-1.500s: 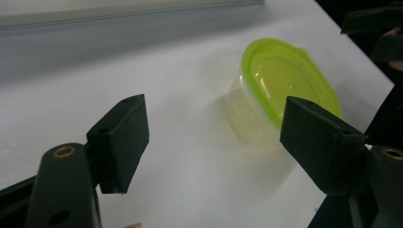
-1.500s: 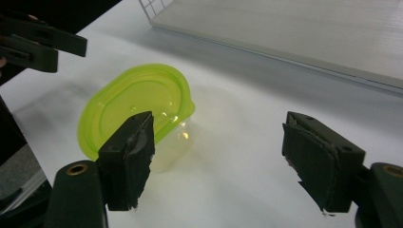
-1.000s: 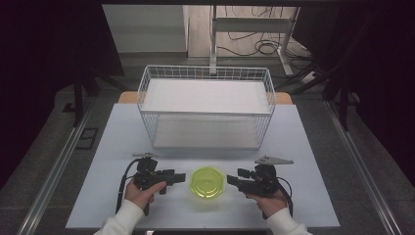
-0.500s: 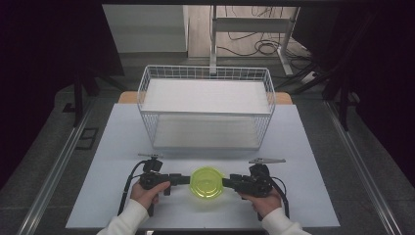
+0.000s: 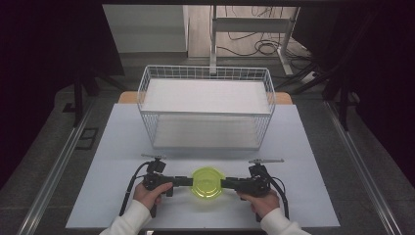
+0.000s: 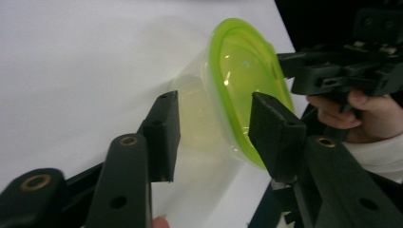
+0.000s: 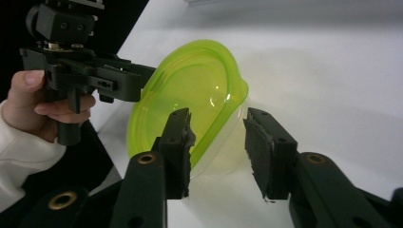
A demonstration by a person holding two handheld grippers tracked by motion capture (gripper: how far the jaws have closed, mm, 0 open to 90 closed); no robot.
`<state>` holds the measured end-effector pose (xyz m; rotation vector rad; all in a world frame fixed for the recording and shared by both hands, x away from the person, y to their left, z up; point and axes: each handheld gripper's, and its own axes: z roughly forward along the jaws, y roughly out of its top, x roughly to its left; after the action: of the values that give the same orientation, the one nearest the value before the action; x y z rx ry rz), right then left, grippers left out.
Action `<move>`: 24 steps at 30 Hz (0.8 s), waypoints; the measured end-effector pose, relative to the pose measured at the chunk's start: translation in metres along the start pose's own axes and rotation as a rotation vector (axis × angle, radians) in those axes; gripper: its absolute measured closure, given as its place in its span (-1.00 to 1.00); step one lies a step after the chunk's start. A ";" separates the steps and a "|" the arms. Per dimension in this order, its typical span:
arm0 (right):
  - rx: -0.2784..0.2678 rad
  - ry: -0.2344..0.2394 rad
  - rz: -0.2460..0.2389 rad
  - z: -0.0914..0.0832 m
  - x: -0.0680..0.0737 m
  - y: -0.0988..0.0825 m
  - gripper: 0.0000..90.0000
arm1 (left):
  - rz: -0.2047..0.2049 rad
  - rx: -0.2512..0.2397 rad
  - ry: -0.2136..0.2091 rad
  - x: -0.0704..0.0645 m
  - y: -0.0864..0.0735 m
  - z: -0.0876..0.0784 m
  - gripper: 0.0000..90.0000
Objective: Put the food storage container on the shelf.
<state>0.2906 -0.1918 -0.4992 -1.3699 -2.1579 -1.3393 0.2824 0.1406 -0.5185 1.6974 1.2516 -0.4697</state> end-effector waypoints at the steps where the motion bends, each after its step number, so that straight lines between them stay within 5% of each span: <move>1: 0.002 0.008 0.008 0.000 0.000 0.000 0.39 | 0.003 0.004 -0.003 0.000 0.000 0.000 0.26; 10: 0.032 0.057 0.051 0.006 -0.002 0.000 0.67 | -0.008 0.029 -0.075 -0.001 -0.001 0.004 0.67; 24: -0.004 0.063 0.036 -0.003 0.000 0.001 0.80 | 0.018 0.000 -0.101 -0.008 -0.001 0.001 0.83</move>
<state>0.2905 -0.1937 -0.4972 -1.3433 -2.0810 -1.3557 0.2783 0.1361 -0.5137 1.6626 1.1630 -0.5380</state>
